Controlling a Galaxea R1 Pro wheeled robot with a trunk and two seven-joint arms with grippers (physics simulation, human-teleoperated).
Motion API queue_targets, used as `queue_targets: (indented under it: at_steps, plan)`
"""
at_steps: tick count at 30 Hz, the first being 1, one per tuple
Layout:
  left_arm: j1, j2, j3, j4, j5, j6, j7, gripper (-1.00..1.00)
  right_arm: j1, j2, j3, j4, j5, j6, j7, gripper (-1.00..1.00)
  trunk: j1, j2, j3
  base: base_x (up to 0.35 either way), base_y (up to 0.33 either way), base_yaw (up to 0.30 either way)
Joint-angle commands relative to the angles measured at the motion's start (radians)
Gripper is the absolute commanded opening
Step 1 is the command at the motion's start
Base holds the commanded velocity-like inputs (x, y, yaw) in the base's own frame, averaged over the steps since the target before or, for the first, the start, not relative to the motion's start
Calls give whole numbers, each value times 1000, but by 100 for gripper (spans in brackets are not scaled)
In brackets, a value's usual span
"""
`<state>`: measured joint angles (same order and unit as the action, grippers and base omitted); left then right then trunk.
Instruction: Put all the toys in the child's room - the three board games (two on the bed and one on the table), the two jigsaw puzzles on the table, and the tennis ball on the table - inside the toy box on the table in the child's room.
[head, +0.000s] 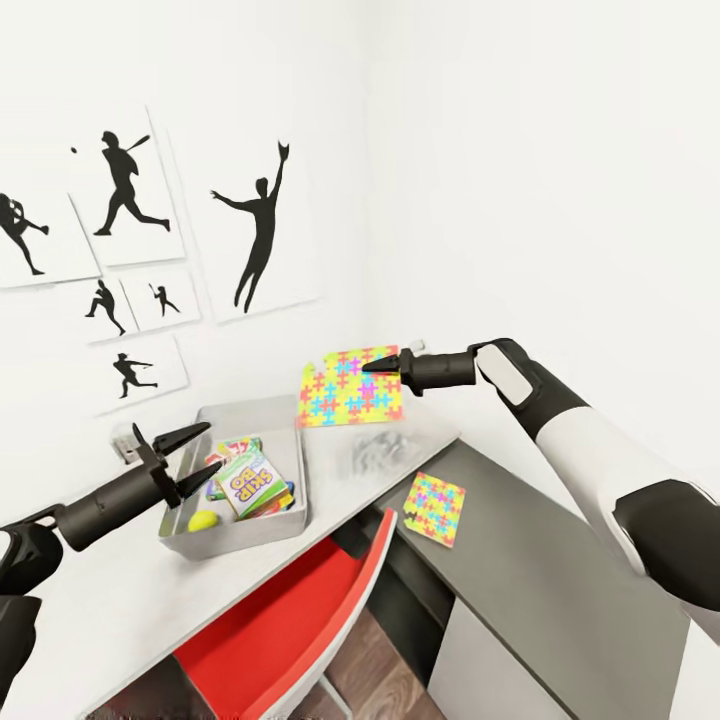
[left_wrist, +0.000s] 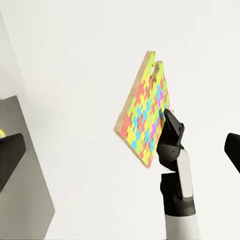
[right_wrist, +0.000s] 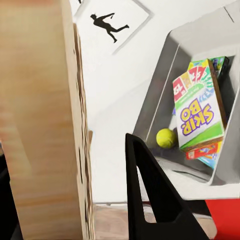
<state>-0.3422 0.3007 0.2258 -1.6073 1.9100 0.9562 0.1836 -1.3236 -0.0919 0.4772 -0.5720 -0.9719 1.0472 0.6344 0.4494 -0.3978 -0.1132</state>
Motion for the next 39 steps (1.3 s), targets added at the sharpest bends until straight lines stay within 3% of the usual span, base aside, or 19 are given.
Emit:
queue_targets:
  at_steps: [1, 14, 28, 39]
  plan:
    - [-1, 0, 4, 0, 12, 3, 21, 100, -1, 0, 4, 0, 4, 0, 9, -100, 1, -2, -2, 0, 0, 286]
    - [4, 0, 17, 0, 17, 4, 53, 100, -1, 4, 4, 36, 7, 0, 4, -100, 1, -2, -2, 0, 0, 286]
    - [5, 0, 18, 0, 17, 6, 54, 100, 5, -11, -3, 52, 7, 0, 7, -100, 1, -2, -2, 0, 0, 283]
    - [5, 0, 18, 2, 9, 5, 55, 100, 14, -15, -5, 53, 14, 0, 3, -100, 1, -2, -3, 0, 0, 83]
